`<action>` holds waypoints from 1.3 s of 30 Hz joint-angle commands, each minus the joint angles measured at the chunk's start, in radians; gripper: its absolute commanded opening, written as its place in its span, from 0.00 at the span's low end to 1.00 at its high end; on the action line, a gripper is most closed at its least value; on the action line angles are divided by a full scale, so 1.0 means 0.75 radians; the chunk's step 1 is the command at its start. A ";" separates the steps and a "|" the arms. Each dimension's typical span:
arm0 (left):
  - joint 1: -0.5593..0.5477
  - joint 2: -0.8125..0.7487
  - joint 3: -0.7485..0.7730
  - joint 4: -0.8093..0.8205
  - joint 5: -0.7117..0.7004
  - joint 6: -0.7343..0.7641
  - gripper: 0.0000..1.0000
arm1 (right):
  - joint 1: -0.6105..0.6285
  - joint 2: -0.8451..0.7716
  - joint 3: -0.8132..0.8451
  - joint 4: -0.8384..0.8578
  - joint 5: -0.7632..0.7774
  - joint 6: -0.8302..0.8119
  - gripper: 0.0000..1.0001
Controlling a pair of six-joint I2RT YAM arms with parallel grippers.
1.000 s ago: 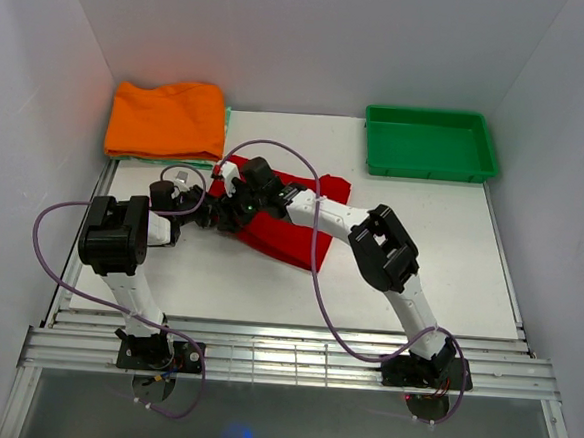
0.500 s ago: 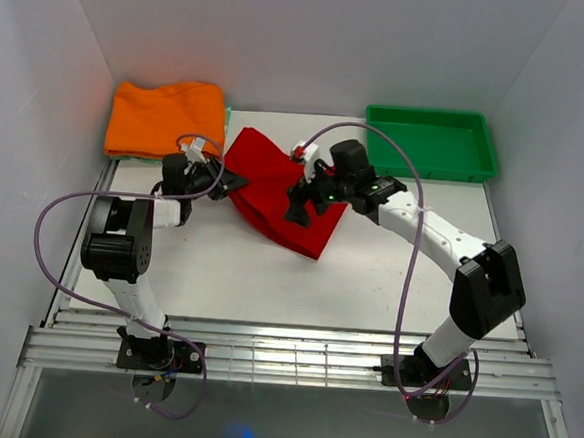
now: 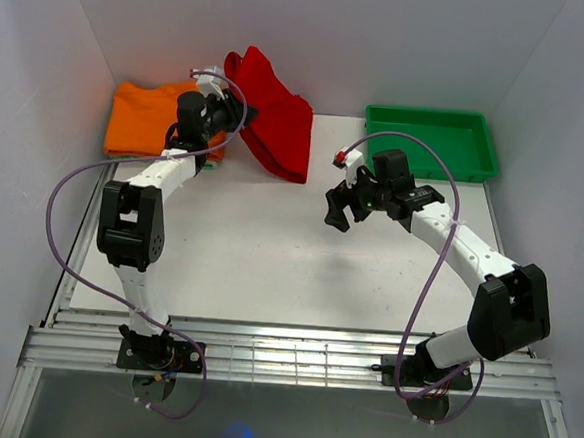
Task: Fold and stack the trousers
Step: Neatly place the folded trousers to the corner
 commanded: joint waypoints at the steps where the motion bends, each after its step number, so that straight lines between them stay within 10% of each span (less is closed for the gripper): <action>1: 0.017 0.005 0.213 0.079 -0.091 0.131 0.00 | -0.005 -0.068 -0.015 0.004 0.006 -0.019 0.90; 39: 0.168 0.069 0.776 -0.140 -0.026 0.287 0.00 | -0.017 -0.029 0.022 -0.027 -0.026 -0.011 0.90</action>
